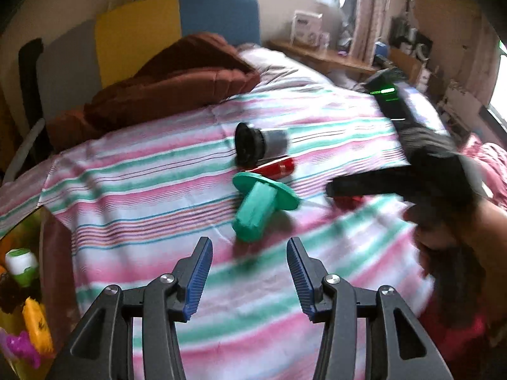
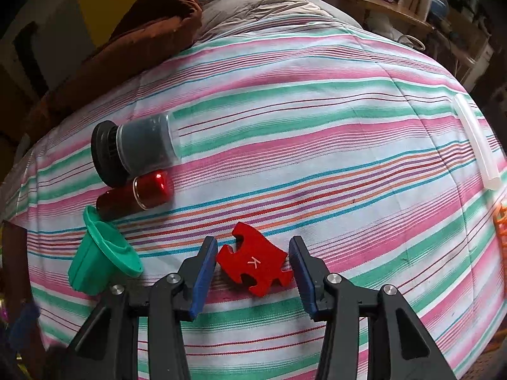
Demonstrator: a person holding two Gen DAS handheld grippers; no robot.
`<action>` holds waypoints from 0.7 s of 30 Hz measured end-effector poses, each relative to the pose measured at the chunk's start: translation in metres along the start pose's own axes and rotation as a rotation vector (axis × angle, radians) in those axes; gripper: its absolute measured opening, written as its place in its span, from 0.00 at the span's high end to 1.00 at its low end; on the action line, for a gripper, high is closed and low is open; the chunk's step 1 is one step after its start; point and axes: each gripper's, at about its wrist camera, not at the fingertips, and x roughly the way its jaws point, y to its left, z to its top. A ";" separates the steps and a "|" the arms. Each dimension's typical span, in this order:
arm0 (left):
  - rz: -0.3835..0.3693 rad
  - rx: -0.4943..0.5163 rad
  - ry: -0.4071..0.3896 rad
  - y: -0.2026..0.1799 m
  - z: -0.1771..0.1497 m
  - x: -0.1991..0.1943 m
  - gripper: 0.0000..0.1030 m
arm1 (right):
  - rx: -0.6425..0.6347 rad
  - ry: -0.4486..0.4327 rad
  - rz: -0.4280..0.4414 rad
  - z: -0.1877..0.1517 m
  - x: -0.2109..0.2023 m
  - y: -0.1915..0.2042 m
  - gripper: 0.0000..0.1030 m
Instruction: Organize rigid objects
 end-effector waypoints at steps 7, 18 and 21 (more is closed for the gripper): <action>-0.003 -0.044 0.026 0.005 0.011 0.048 0.52 | 0.005 0.005 0.009 0.000 -0.002 0.001 0.53; -0.056 -0.040 -0.046 0.005 0.005 0.056 0.57 | -0.002 0.007 0.010 -0.004 -0.004 0.004 0.52; -0.077 -0.060 -0.066 0.010 0.004 0.053 0.65 | -0.003 0.006 0.010 -0.006 -0.005 0.004 0.52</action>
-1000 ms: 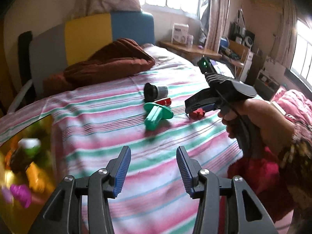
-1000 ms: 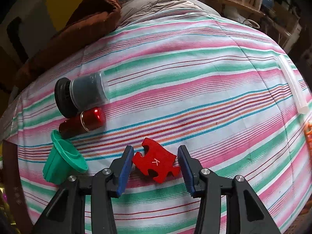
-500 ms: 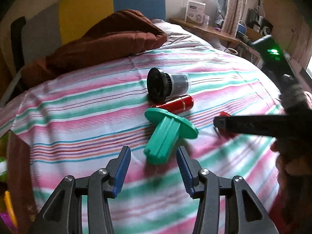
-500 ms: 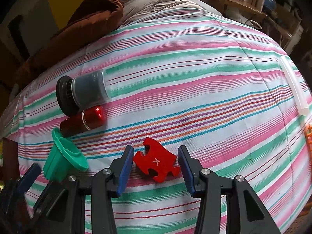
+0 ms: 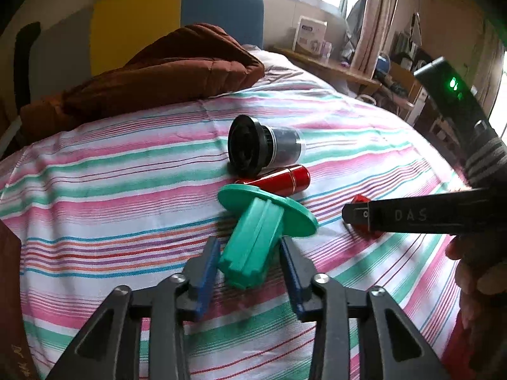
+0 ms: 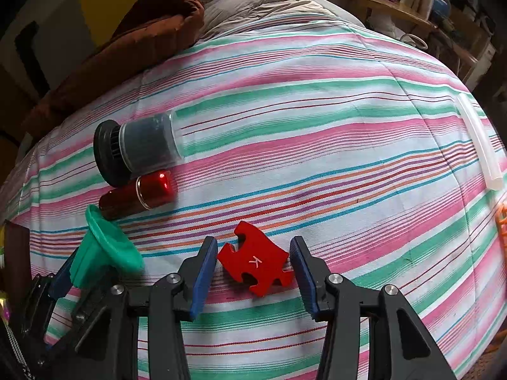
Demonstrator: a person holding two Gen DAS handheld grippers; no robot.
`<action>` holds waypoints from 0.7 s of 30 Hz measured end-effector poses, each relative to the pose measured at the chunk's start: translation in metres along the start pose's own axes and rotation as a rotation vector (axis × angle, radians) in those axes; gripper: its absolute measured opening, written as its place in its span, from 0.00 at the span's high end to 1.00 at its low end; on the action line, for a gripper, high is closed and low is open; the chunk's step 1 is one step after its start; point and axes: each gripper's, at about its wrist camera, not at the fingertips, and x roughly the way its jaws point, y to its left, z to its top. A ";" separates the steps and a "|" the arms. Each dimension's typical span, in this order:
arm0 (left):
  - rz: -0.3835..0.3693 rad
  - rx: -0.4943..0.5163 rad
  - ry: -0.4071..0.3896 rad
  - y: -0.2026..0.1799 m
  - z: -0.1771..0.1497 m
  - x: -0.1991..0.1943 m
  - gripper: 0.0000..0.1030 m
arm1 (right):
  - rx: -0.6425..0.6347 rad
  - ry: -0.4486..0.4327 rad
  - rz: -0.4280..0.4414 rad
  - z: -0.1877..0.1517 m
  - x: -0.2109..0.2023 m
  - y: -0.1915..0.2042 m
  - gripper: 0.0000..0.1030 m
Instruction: Organize rigid objects
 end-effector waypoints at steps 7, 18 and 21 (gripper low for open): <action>0.013 -0.010 -0.075 0.002 -0.004 -0.015 0.71 | 0.000 -0.004 0.002 -0.003 -0.003 0.000 0.53; 0.048 0.041 -0.138 -0.006 -0.020 -0.044 0.71 | 0.025 -0.012 0.026 0.000 -0.006 -0.017 0.55; 0.054 0.030 -0.143 -0.003 -0.023 -0.052 0.71 | 0.022 -0.014 0.027 -0.001 -0.004 -0.020 0.55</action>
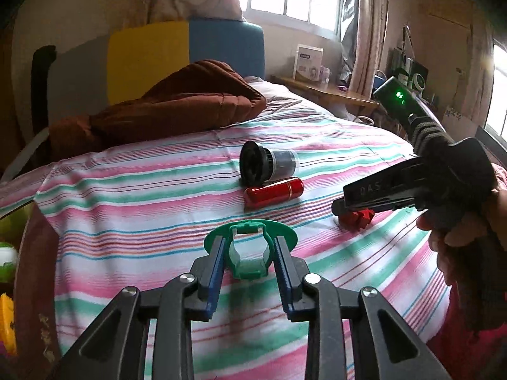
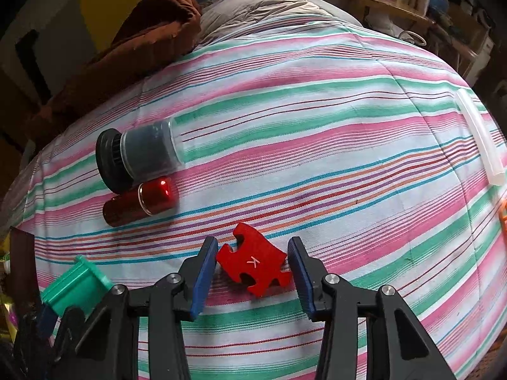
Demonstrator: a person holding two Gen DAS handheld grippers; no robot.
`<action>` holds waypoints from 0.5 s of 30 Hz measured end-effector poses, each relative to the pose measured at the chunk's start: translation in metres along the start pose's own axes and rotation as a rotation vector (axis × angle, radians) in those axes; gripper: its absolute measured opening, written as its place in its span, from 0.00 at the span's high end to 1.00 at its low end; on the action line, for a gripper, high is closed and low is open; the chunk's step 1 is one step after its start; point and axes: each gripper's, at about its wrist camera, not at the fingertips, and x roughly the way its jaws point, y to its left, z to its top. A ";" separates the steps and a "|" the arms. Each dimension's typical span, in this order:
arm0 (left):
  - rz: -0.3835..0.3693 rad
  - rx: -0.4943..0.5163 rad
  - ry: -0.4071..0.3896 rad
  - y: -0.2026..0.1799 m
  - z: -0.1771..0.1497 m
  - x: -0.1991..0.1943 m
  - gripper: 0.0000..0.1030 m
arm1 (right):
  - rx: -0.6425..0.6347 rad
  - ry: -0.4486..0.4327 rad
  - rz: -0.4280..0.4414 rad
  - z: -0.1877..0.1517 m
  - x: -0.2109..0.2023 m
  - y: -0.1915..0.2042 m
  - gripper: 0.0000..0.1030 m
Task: Organize rigid objects
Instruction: 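Grasp the green spool with the left tool and lift it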
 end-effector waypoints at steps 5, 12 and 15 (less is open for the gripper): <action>0.006 -0.066 0.003 0.014 -0.007 -0.014 0.71 | -0.006 -0.005 0.016 0.004 0.006 0.006 0.55; 0.014 -0.105 -0.015 0.026 -0.016 -0.036 0.71 | -0.012 -0.014 0.020 -0.003 -0.002 0.005 0.55; 0.009 -0.138 -0.027 0.031 -0.015 -0.048 0.71 | -0.017 -0.029 0.032 0.006 0.005 0.009 0.55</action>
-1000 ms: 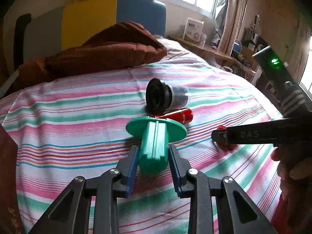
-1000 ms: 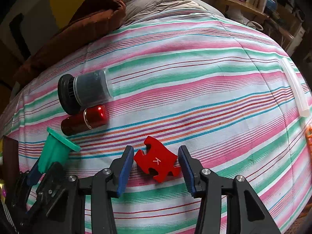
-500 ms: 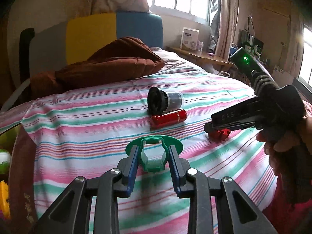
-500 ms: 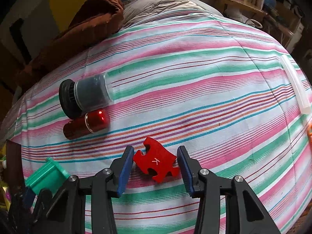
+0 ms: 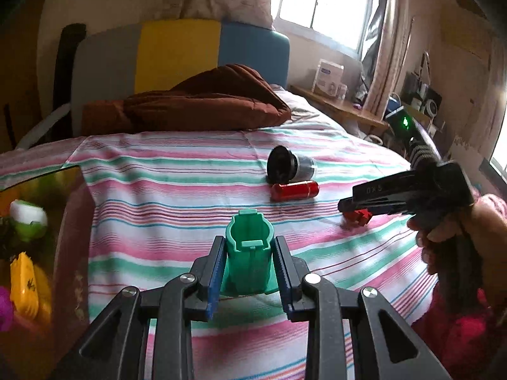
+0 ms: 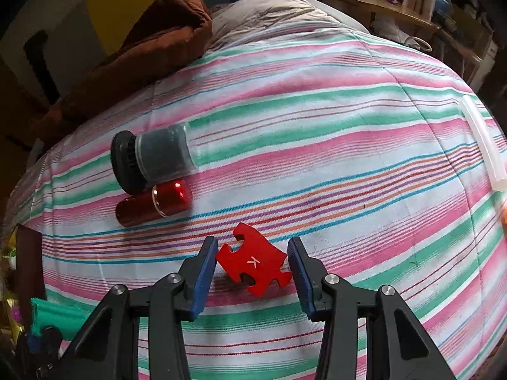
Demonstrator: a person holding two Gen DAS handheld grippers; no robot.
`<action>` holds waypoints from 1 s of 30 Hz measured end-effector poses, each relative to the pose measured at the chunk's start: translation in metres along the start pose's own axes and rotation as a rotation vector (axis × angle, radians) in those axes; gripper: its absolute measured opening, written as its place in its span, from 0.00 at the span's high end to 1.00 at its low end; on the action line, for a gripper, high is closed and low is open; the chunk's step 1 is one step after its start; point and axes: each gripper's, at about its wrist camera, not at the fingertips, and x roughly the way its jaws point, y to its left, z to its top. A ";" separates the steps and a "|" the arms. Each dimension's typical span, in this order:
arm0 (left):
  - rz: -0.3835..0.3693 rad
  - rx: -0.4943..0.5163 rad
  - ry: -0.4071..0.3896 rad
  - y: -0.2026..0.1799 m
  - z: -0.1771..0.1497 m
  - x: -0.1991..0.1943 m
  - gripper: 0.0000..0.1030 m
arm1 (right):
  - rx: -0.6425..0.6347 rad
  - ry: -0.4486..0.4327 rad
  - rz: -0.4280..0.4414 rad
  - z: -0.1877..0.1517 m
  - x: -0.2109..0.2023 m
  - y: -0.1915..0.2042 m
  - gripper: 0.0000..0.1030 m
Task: Organize rigid objects
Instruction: 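Grasp the green spool with the left tool and lift it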
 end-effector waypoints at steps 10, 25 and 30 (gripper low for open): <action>-0.014 -0.041 -0.091 0.021 0.008 -0.067 0.71 | -0.077 -0.051 0.110 -0.002 -0.008 0.023 0.55; 0.127 -0.241 -0.060 0.133 0.011 -0.096 0.71 | -0.254 -0.156 0.234 -0.020 -0.029 0.069 0.55; 0.135 -0.297 0.014 0.152 0.012 -0.073 0.71 | -0.253 -0.162 0.244 -0.019 -0.028 0.070 0.55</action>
